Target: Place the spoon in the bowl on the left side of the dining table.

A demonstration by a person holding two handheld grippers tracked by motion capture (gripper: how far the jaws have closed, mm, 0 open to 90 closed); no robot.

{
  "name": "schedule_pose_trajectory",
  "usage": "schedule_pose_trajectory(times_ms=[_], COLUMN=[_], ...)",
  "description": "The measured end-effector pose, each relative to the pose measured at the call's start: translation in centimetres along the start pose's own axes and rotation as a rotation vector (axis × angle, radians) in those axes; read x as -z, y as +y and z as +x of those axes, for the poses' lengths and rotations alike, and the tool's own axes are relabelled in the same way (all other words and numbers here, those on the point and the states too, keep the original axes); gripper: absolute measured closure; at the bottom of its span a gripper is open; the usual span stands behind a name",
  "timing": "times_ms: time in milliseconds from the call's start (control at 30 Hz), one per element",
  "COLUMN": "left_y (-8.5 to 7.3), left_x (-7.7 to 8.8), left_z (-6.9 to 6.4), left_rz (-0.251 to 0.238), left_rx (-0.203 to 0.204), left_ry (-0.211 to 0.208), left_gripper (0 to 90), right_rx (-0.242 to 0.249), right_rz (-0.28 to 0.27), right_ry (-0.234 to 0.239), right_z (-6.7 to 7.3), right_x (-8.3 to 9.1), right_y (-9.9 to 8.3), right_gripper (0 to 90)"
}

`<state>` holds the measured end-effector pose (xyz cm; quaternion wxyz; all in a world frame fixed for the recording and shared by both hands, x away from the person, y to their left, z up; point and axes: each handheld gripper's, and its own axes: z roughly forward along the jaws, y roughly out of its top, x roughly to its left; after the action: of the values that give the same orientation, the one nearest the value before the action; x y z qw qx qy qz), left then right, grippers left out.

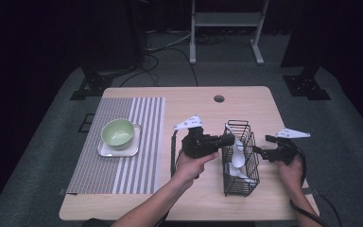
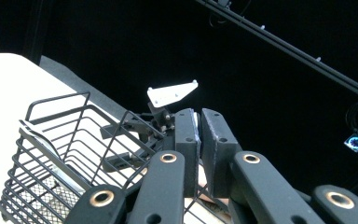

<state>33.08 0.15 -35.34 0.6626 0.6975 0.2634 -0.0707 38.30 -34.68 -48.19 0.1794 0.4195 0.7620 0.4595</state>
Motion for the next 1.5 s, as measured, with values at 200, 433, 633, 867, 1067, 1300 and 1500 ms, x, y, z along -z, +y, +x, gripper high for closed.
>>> schedule_pose_trajectory(times_ms=[200,433,633,867,1067,1300,1500], left_y=[0.2,0.8,1.5,1.6,1.7,1.6,1.8], left_x=[0.5,1.2,1.9,2.5,3.0,3.5,4.2], left_z=[0.1,-0.1,-0.4,-0.3,-0.1,0.2,0.4], left_rz=[-0.026,-0.050,-0.069,-0.082,-0.089,-0.099,-0.117], left_rx=[0.024,0.029,0.021,0.024,0.023,0.037,0.049], left_ry=[-0.010,-0.014,-0.012,-0.006,-0.003,0.004,0.006], left_gripper=[85.6,85.6,85.6,85.6,85.6,85.6,85.6], right_rx=[-0.005,-0.005,-0.006,-0.007,-0.007,-0.012,-0.013], right_rz=[0.000,0.000,0.000,0.001,0.001,0.001,0.001], right_ry=[0.001,0.001,0.001,-0.001,-0.002,0.003,0.002], right_z=[0.0,0.0,0.0,-0.1,-0.1,-0.1,-0.1], right_x=[0.0,0.0,0.0,0.0,0.0,0.0,0.0], right_y=[0.0,0.0,0.0,0.0,0.0,0.0,0.0], right_gripper=[13.7,13.7,13.7,13.7,13.7,13.7,13.7])
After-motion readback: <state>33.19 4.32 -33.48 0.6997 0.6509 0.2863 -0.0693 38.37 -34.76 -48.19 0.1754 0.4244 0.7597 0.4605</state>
